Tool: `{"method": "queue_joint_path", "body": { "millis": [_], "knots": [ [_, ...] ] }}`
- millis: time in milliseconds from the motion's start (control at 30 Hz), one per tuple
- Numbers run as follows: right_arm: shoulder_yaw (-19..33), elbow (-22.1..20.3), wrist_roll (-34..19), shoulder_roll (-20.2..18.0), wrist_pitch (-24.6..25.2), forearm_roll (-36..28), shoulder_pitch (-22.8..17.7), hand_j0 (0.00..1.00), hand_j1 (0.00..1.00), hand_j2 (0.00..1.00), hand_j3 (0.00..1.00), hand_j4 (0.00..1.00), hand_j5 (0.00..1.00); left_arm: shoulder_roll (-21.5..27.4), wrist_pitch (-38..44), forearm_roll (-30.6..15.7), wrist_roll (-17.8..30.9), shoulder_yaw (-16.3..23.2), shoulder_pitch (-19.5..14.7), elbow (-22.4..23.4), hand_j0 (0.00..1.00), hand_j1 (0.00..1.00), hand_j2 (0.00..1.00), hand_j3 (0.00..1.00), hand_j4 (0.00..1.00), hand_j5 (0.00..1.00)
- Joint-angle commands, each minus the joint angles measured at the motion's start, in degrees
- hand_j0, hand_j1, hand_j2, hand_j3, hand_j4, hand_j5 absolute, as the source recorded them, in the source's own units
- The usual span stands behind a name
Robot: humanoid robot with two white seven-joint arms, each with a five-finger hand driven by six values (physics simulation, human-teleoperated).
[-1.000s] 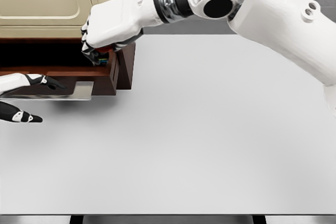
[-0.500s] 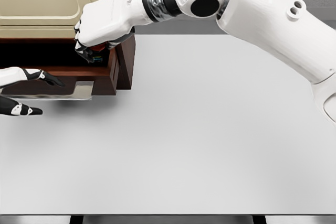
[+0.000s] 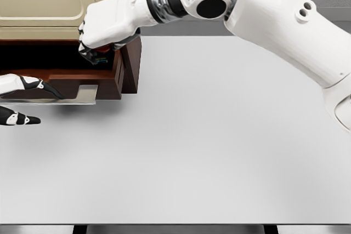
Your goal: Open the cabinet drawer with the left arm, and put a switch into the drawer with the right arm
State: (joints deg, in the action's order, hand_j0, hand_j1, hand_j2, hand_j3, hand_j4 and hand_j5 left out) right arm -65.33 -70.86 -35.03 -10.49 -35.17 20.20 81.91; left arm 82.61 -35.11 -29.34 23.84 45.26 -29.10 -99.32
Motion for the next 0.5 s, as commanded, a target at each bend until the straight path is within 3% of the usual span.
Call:
{"method": "queue_joint_path", "body": {
  "millis": [0,333,467],
  "knots": [
    [0.29,0.02,0.03,0.38,0.17,0.19,0.09,0.56,0.56,0.56,0.56,0.56,0.56,0.53,0.11,-0.45,-0.02,-0.08,0.00,-0.17,0.72,0.72,0.72,0.72,0.72,0.72],
    [2.22,0.10,0.03,1.09,0.17,2.12,-0.26,0.61,0.61,0.61,0.61,0.61,0.61,1.50,0.11,-0.19,0.07,-0.17,0.00,-1.66,0.70,0.70,0.70,0.70,0.70,0.70],
    [3.10,1.51,0.03,3.20,0.17,4.76,-0.70,0.66,0.66,0.66,0.66,0.66,0.66,1.50,0.11,-0.01,0.24,-0.17,0.09,-1.66,0.70,0.70,0.70,0.70,0.70,0.70]
  ]
}}
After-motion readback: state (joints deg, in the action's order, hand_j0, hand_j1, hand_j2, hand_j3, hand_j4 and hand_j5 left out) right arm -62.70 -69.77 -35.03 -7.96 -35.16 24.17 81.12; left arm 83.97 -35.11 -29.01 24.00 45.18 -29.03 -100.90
